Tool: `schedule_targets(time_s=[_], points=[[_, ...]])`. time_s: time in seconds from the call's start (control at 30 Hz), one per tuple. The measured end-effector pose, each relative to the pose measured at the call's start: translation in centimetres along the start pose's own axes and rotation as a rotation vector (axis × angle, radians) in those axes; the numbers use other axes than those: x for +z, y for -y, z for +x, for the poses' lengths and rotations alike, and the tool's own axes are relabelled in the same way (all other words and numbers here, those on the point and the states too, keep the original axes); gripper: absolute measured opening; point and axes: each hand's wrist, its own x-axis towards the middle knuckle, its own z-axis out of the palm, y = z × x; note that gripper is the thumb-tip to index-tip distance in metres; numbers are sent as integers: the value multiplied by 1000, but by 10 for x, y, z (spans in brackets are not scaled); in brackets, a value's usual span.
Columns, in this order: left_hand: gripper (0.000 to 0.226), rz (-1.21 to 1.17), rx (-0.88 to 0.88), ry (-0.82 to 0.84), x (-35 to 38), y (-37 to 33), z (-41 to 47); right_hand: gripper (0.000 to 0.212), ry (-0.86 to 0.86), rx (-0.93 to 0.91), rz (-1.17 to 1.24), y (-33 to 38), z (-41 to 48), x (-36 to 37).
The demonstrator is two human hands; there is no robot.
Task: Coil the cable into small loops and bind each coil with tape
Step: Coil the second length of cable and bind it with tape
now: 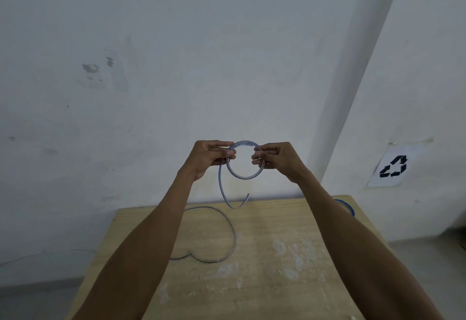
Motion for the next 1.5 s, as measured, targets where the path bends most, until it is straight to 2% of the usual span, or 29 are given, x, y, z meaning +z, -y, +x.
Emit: schedule_targets(time_s=[0.1,0.2,0.23,0.3,0.33,0.4,0.47,0.5,0.63,0.7,0.8,1.0,1.17,1.27,1.37,1.5], points=[[31,-73,9,-135,1,4,4,41,-72,77,16,-5,0,4],[29,-200,25,-316,3,7,9,60,-280,396,56,-23,2,10],[29,-241,32,-357,4,7,10,65,-282,530,61,-29,1,14],[27,-305,48,-401,10,6,10,72,-166,749,146,-40,-4,23],[27,-321,55,-409,15,6,10,71,-94,810,286,-46,-6,27],[29,-327,57,-406,22,7,11,47,-23,852,671,-51,-7,35],[31,-315,47,-382,26,9,11,15,-127,788,876,-51,-2,38],[32,-310,41,-364,26,10,11,5,-208,741,856,-52,3,36],[32,-244,-7,-276,21,17,6,10,-422,542,661,-45,10,24],[35,-192,-36,-226,17,20,3,21,-484,397,616,-39,6,20],[37,-132,-43,-176,11,22,-1,36,-429,209,456,-33,-2,18],[35,-32,-27,-75,5,14,-3,29,-302,38,221,-28,-9,18],[33,-25,-24,-64,-4,11,0,27,-131,1,220,-22,-15,9],[31,-48,-27,-62,-9,10,0,35,-34,-10,232,-14,-18,4],[33,-47,-22,-50,-9,10,-3,43,-30,-26,233,-7,-19,4],[34,-23,11,-47,-6,7,-5,38,-56,-40,212,-10,-22,7]])
